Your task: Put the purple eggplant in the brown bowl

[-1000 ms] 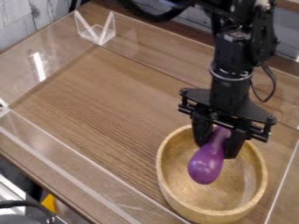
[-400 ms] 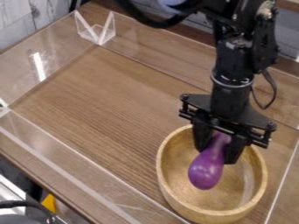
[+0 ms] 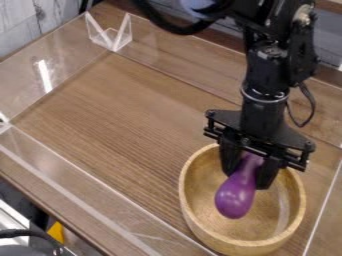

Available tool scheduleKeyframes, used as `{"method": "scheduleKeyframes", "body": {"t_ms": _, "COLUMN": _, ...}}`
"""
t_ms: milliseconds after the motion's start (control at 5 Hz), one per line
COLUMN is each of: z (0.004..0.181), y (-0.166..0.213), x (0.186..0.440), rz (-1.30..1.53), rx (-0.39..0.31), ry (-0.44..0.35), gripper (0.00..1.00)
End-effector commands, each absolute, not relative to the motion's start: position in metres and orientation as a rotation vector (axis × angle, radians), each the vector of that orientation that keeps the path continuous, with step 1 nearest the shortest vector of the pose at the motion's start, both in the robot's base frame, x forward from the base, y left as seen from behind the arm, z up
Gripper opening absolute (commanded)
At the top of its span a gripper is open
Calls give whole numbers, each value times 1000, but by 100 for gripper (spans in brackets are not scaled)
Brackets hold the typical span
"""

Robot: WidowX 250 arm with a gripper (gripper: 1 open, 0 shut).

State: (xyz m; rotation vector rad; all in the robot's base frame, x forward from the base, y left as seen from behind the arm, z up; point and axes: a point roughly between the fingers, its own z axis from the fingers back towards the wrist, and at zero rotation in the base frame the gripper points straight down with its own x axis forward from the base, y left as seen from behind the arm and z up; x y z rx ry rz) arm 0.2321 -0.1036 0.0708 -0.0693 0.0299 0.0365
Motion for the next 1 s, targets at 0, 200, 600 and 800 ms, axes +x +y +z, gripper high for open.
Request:
{"method": "scheduleKeyframes", "body": {"t_ms": 0, "z": 77, "y": -107, "x": 232, "rz": 31, "rx": -79, "ry": 11, "gripper": 0}}
{"method": "scheduleKeyframes", "body": {"t_ms": 200, "z": 76, "y": -107, "x": 231, "rz": 35, "rx": -78, "ry": 15, "gripper": 0}}
{"method": "scheduleKeyframes", "body": {"t_ms": 600, "z": 77, "y": -106, "x": 230, "rz": 47, "rx": -76, "ry": 21, "gripper": 100}}
{"method": "scheduleKeyframes", "body": {"t_ms": 800, "z": 78, "y": -103, "x": 230, "rz": 53, "rx": -72, "ry": 22, "gripper": 100}}
